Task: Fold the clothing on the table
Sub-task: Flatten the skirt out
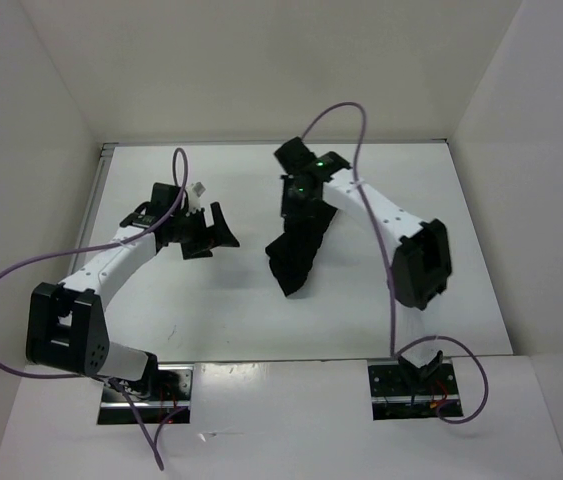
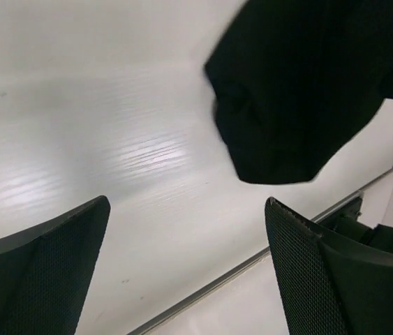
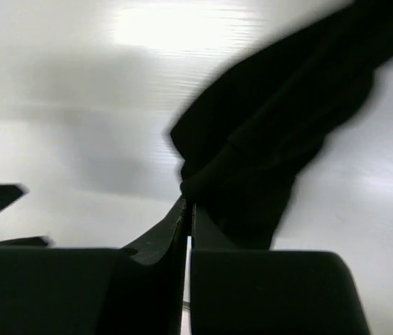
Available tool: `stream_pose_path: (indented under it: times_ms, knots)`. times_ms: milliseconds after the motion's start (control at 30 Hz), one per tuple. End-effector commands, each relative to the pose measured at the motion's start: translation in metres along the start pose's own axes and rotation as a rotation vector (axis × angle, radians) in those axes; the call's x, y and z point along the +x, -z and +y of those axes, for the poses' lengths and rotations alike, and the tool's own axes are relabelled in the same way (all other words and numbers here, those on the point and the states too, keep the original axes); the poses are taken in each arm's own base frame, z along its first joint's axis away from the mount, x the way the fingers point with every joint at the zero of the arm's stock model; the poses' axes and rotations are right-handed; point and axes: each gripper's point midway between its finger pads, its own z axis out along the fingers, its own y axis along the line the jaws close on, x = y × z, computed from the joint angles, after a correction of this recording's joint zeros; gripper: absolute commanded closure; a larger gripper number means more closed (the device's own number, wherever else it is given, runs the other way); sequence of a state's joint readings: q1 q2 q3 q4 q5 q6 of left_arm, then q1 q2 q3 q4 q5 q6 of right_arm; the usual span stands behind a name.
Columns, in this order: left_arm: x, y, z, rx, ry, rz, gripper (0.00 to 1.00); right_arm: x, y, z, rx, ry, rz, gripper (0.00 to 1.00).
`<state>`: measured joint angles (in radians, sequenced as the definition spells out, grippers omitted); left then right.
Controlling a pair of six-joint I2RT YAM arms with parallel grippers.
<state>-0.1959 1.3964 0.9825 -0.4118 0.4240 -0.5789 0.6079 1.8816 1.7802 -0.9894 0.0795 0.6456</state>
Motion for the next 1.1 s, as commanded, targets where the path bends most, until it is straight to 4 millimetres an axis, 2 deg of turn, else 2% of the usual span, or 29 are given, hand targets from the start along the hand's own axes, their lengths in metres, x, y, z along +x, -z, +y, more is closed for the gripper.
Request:
stream_pose_path:
  times_ms: [0, 33, 67, 133, 167, 200, 233, 267, 300, 333, 367, 400, 467, 500, 533, 567, 600, 633, 667, 767, 800, 833, 867, 933, 967, 1000, 1067]
  knots:
    - [-0.01, 0.005, 0.006, 0.001, 0.006, -0.026, 0.02, -0.002, 0.005, 0.088, -0.222, 0.157, -0.002, 1.0]
    - [-0.014, 0.008, 0.007, 0.0, 0.009, -0.042, 0.02, -0.02, 0.033, 0.116, -0.337, 0.17, -0.045, 1.0]
    - [-0.014, 0.008, 0.007, 0.0, 0.009, -0.042, 0.02, -0.03, 0.047, 0.128, -0.385, 0.182, -0.075, 1.0]
    - [-0.015, 0.01, 0.008, 0.003, 0.017, -0.045, 0.02, -0.069, 0.112, 0.158, -0.529, 0.199, -0.234, 1.0]
    - [-0.015, 0.01, 0.008, 0.003, 0.017, -0.045, 0.02, -0.073, 0.122, 0.16, -0.546, 0.199, -0.257, 1.0]
    - [-0.015, 0.008, 0.01, 0.0, 0.022, -0.038, 0.02, -0.08, 0.142, 0.163, -0.577, 0.198, -0.297, 1.0]
    - [-0.016, 0.009, 0.013, -0.004, 0.028, -0.044, 0.02, -0.092, 0.174, 0.17, -0.631, 0.198, -0.37, 1.0]
    - [-0.016, 0.009, 0.013, -0.004, 0.028, -0.044, 0.02, -0.096, 0.192, 0.171, -0.657, 0.197, -0.405, 1.0]
    - [-0.016, 0.009, 0.013, -0.004, 0.028, -0.044, 0.02, -0.1, 0.201, 0.169, -0.656, 0.192, -0.427, 1.0]
    - [-0.016, 0.009, 0.013, -0.004, 0.028, -0.044, 0.02, -0.109, 0.223, 0.166, -0.662, 0.178, -0.488, 1.0]
    - [-0.012, 0.005, 0.016, -0.011, 0.037, -0.029, 0.02, -0.115, 0.233, 0.159, -0.647, 0.162, -0.517, 1.0]
    - [-0.014, 0.006, 0.019, -0.015, 0.043, -0.035, 0.02, -0.114, 0.233, 0.152, -0.613, 0.154, -0.51, 1.0]
    - [-0.014, 0.006, 0.019, -0.015, 0.043, -0.035, 0.02, -0.117, 0.213, 0.131, -0.496, 0.124, -0.493, 1.0]
    - [-0.014, 0.006, 0.019, -0.015, 0.043, -0.035, 0.02, -0.113, 0.178, 0.11, -0.396, 0.088, -0.401, 1.0]
    - [-0.012, 0.004, 0.019, -0.011, 0.048, -0.022, 0.02, -0.099, 0.138, 0.099, -0.301, 0.094, -0.306, 1.0]
    - [-0.012, 0.004, 0.02, -0.011, 0.039, -0.022, 0.02, -0.104, 0.141, 0.093, -0.276, 0.076, -0.334, 1.0]
    - [-0.011, 0.002, 0.022, -0.015, 0.043, -0.015, 0.02, -0.086, 0.111, 0.079, -0.177, 0.074, -0.26, 1.0]
    - [-0.011, 0.002, 0.022, -0.015, 0.043, -0.015, 0.02, -0.081, 0.097, 0.067, -0.109, 0.075, -0.242, 1.0]
    - [-0.011, 0.002, 0.022, -0.015, 0.043, -0.015, 0.02, -0.065, 0.068, 0.05, -0.005, 0.07, -0.191, 1.0]
    - [-0.009, -0.002, 0.025, -0.022, 0.043, 0.0, 0.02, -0.057, 0.064, 0.03, 0.039, 0.05, -0.194, 1.0]
    - [-0.009, -0.002, 0.025, -0.022, 0.043, 0.0, 0.02, -0.047, 0.055, 0.023, 0.059, 0.056, -0.171, 1.0]
    - [-0.009, -0.002, 0.024, -0.014, 0.043, 0.004, 0.02, -0.056, 0.059, 0.021, 0.029, 0.031, -0.192, 1.0]
    - [-0.009, -0.003, 0.028, -0.021, 0.054, 0.007, 0.02, -0.059, 0.073, 0.019, -0.001, 0.015, -0.215, 1.0]
    - [-0.013, -0.005, 0.026, -0.009, 0.049, 0.002, 0.02, -0.061, 0.074, 0.007, -0.006, -0.009, -0.21, 1.0]
    - [-0.012, -0.005, 0.024, -0.001, 0.049, 0.006, 0.02, -0.063, 0.085, 0.01, -0.04, -0.013, -0.234, 1.0]
    - [-0.011, -0.007, 0.026, -0.004, 0.054, 0.014, 0.02, -0.063, 0.083, 0.004, -0.032, -0.023, -0.234, 1.0]
    - [-0.013, -0.007, 0.024, 0.008, 0.049, 0.009, 0.02, -0.064, 0.093, 0.003, -0.047, -0.026, -0.254, 1.0]
